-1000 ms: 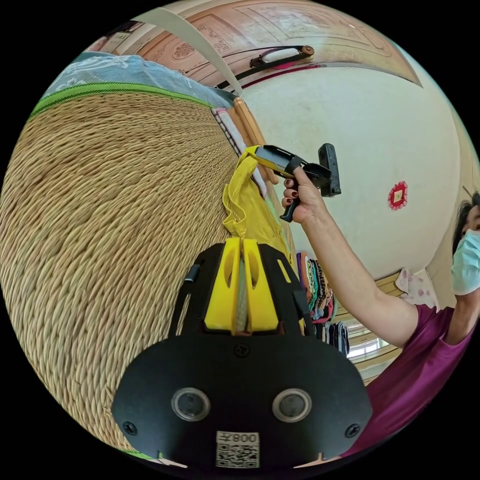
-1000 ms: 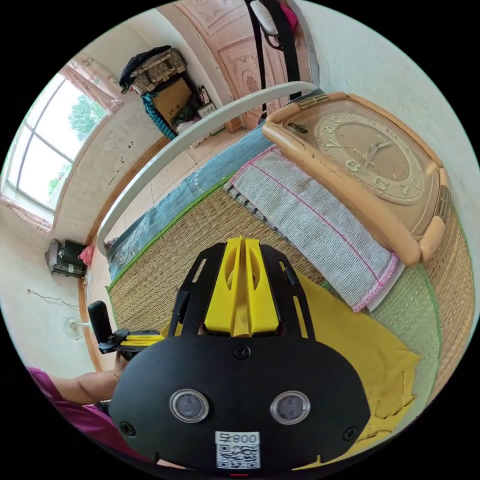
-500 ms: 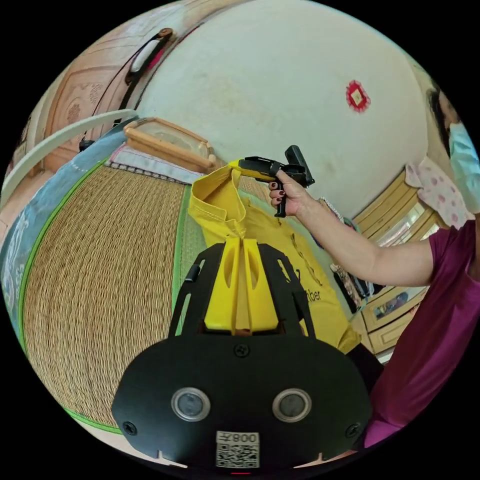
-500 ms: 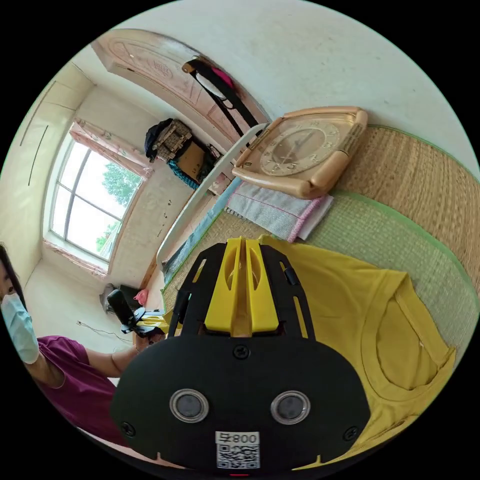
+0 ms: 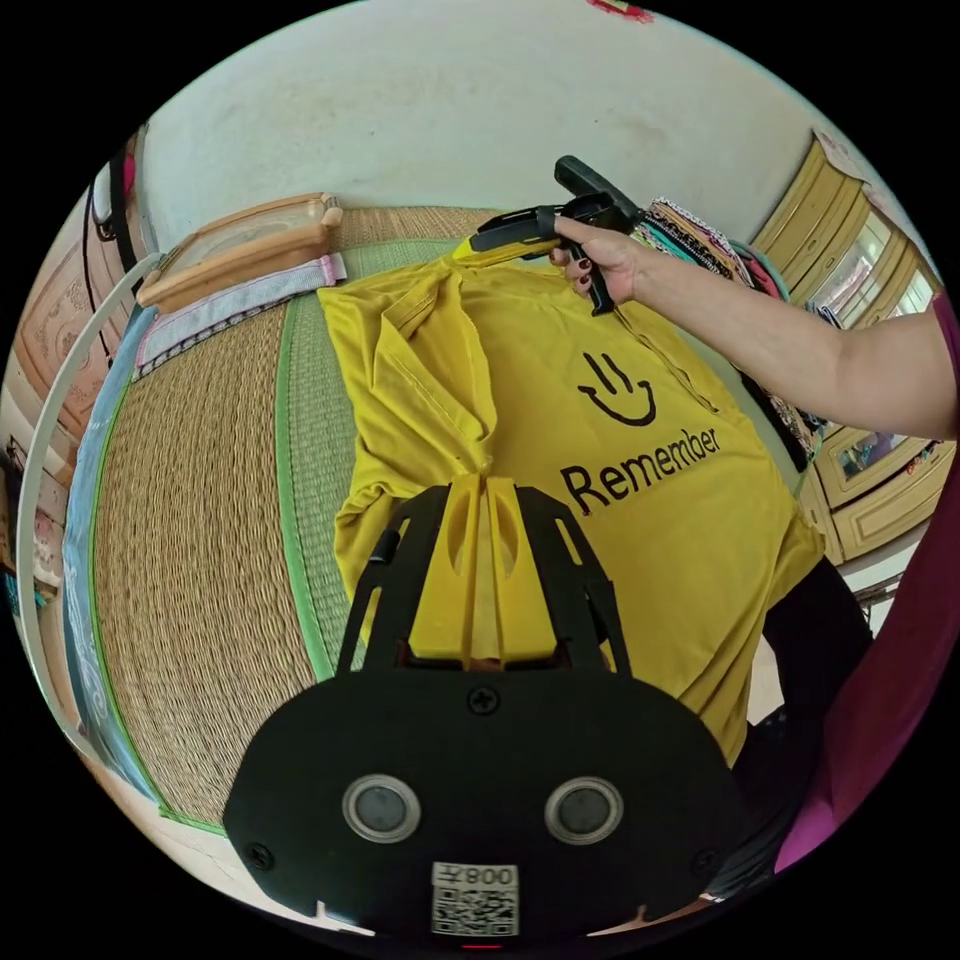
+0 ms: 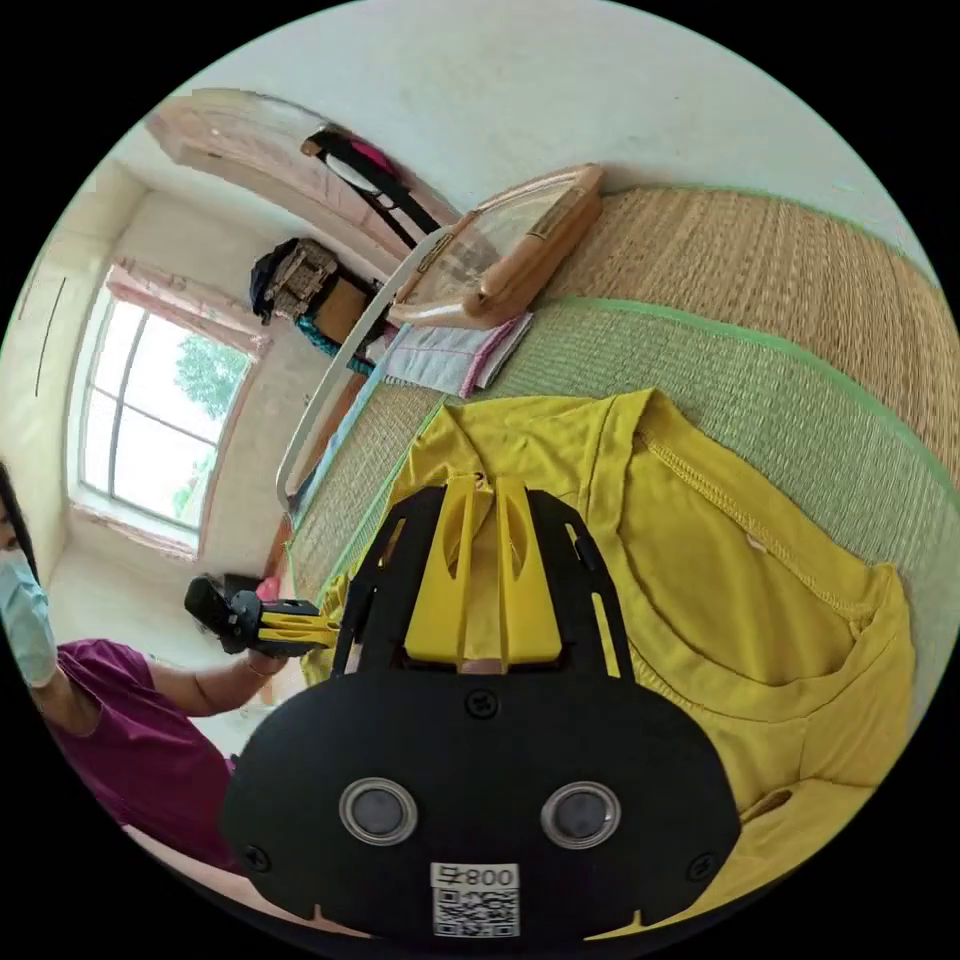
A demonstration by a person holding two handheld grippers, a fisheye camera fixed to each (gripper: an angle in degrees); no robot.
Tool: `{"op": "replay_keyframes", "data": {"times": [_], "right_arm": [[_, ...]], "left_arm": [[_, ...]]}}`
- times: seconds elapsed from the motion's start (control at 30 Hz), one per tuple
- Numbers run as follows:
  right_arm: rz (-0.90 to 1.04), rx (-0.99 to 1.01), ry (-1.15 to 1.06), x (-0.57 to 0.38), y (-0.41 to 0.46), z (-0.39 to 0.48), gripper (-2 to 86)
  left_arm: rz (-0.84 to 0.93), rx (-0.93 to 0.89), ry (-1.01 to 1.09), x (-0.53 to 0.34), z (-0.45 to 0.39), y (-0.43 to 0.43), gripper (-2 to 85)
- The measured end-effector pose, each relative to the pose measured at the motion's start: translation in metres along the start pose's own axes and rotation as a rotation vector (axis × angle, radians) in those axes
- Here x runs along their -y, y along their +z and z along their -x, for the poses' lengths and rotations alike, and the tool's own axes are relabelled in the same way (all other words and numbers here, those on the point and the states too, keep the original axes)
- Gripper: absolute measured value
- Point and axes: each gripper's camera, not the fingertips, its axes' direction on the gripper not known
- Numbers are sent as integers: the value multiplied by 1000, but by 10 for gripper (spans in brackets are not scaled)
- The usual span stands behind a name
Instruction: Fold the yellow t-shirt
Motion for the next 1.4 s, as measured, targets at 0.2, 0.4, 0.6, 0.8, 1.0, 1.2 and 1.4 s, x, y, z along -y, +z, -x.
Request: {"op": "replay_keyframes", "data": {"times": [0.2,0.4,0.6,0.8,1.0,1.2,1.4], "right_arm": [[126,-240,-403,6,34,91,78],[343,-404,-595,-2,87,116,80],[293,-393,-599,-26,71,112,6],[248,-352,-513,-58,47,73,-2],[223,-237,-355,-60,34,24,-1],[170,-108,-317,-55,16,9,-1],[156,-14,-248,-57,9,-13,2]], "left_arm": [[2,0,-14,15,-15,15,9],[12,13,-10,26,-27,32,9],[-10,45,-3,32,-37,40,9],[8,76,36,33,-45,52,10],[17,32,25,32,-35,60,13],[-56,-31,-14,35,-20,56,24],[-3,-13,-5,63,-7,92,43]]}}
